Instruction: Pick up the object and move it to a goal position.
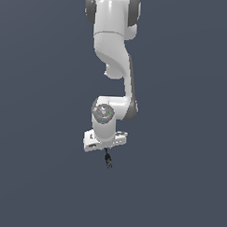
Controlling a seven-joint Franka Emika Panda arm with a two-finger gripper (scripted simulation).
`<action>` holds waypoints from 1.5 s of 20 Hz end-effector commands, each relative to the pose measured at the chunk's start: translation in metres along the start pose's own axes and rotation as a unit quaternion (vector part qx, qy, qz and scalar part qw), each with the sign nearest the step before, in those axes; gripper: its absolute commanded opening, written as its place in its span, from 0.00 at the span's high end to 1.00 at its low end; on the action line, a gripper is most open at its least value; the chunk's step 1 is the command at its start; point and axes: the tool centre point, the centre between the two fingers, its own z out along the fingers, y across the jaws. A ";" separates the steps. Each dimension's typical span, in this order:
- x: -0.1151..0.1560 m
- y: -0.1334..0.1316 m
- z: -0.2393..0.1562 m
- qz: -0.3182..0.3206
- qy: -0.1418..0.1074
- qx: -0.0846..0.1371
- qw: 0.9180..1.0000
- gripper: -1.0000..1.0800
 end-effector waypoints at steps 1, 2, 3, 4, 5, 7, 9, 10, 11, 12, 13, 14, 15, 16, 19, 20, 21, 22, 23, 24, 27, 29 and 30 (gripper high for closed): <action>-0.014 0.004 -0.001 0.000 0.000 0.000 1.000 1.00; -0.020 0.006 -0.001 0.000 0.000 0.000 1.000 1.00; -0.027 0.008 -0.001 0.000 0.000 0.000 1.000 1.00; -0.033 0.009 -0.001 0.000 0.000 0.000 1.000 1.00; -0.040 0.011 -0.002 0.000 0.000 0.000 1.000 1.00; -0.054 0.015 -0.002 0.000 0.000 0.000 1.000 1.00; -0.069 0.020 -0.003 0.001 0.000 0.000 1.000 1.00; -0.077 0.022 -0.003 0.001 0.000 0.000 1.000 1.00; -0.084 0.024 -0.003 0.001 0.000 0.000 1.000 1.00; -0.092 0.026 -0.003 0.001 0.000 0.000 1.000 1.00; -0.100 0.028 -0.004 0.001 0.000 0.000 1.000 1.00; -0.109 0.031 -0.004 0.001 0.000 0.000 1.000 1.00; -0.117 0.033 -0.004 0.001 0.000 0.000 1.000 1.00; -0.126 0.036 -0.005 0.001 0.000 0.000 1.000 1.00; -0.150 0.043 -0.005 0.001 0.000 0.000 1.000 1.00; -0.157 0.045 -0.005 0.001 0.000 0.000 1.000 1.00; -0.164 0.047 -0.006 0.001 0.000 0.000 1.000 1.00; -0.171 0.049 -0.006 0.001 0.000 0.000 1.000 1.00; -0.177 0.051 -0.006 0.001 0.000 0.000 1.000 1.00; -0.183 0.053 -0.006 0.001 0.000 0.000 1.000 1.00; -0.198 0.058 -0.007 0.001 0.000 0.000 1.000 1.00; -0.206 0.061 -0.007 0.001 0.000 0.000 1.000 1.00; -0.209 0.062 -0.007 0.001 0.000 0.000 1.000 1.00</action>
